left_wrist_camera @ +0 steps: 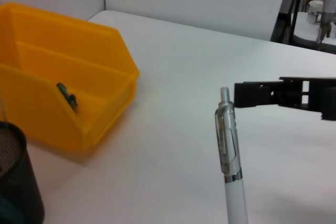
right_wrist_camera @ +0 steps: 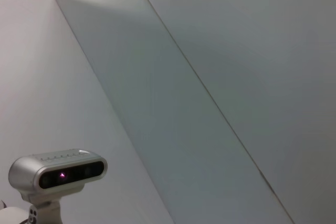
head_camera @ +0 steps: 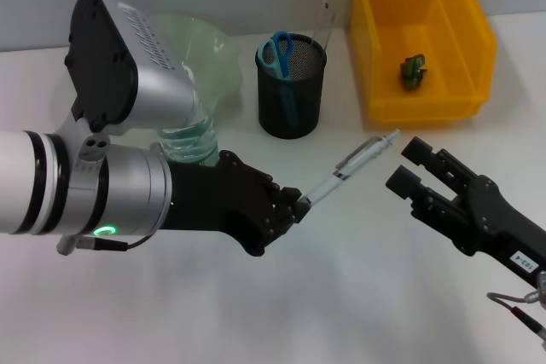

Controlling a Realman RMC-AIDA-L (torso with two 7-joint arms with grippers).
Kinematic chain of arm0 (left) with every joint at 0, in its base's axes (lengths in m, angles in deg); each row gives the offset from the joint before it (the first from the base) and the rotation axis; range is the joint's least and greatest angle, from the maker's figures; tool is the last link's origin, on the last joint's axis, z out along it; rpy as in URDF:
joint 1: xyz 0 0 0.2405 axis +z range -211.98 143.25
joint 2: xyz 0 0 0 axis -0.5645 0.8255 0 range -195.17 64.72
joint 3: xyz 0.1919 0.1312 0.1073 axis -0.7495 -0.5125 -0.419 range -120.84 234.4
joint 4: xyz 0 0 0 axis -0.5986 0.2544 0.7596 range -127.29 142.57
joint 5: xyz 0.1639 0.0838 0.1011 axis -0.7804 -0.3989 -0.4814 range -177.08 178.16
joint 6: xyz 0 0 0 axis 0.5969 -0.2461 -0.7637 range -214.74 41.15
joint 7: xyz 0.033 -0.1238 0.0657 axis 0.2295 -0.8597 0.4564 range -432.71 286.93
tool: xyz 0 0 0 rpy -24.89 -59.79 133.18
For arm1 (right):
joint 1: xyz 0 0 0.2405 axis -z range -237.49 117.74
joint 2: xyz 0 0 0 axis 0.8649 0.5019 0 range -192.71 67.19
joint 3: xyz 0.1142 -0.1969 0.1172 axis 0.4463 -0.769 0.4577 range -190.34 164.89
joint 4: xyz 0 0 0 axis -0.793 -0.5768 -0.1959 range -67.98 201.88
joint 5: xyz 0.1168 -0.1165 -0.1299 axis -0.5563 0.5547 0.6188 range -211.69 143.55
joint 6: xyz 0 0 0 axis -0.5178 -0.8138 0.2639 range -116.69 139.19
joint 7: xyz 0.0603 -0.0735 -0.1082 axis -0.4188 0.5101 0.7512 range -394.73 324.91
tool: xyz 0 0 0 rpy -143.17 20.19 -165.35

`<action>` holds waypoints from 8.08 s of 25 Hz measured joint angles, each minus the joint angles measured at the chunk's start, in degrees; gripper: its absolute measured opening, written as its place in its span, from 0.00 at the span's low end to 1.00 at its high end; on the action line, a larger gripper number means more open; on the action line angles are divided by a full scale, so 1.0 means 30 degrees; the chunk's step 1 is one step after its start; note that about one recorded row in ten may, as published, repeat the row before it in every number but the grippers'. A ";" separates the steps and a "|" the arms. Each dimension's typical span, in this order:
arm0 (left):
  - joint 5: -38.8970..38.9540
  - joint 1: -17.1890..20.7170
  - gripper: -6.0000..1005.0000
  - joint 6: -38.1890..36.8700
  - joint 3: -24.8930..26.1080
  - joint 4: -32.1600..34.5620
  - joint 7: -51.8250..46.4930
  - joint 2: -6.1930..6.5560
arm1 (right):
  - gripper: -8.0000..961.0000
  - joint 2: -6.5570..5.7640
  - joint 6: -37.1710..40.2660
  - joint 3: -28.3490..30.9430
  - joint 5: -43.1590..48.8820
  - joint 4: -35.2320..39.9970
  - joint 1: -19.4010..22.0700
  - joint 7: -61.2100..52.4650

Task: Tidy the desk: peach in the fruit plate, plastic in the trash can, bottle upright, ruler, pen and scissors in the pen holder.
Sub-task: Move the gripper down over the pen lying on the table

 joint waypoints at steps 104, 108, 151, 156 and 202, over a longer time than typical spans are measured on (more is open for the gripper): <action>-0.7871 -0.8763 0.60 -0.5356 -0.7062 -0.4854 1.0486 -0.0176 | 0.85 -0.0071 0.2918 0.3432 -0.1030 0.3970 0.3327 -0.1132; -0.7876 -0.8838 0.60 -0.5400 -0.7159 -0.5126 1.0352 -0.0175 | 0.85 -0.0071 0.3059 0.3442 -0.1031 0.3827 0.3297 -0.1135; -0.7462 -0.8919 0.50 -0.4890 -0.7251 -0.5915 1.0300 -0.0176 | 0.85 -0.0070 0.3053 0.3233 -0.0881 0.3333 0.2930 -0.1036; -0.7462 -0.8952 0.41 -0.4748 -0.7226 -0.5924 1.0314 -0.0176 | 0.85 -0.0070 0.3001 0.3232 -0.0882 0.3326 0.2825 -0.1029; -0.7522 -0.9004 0.19 -0.4092 -0.7242 -0.6560 1.0171 -0.0175 | 0.85 -0.0069 0.2885 0.3172 -0.0820 0.3194 0.2285 -0.1078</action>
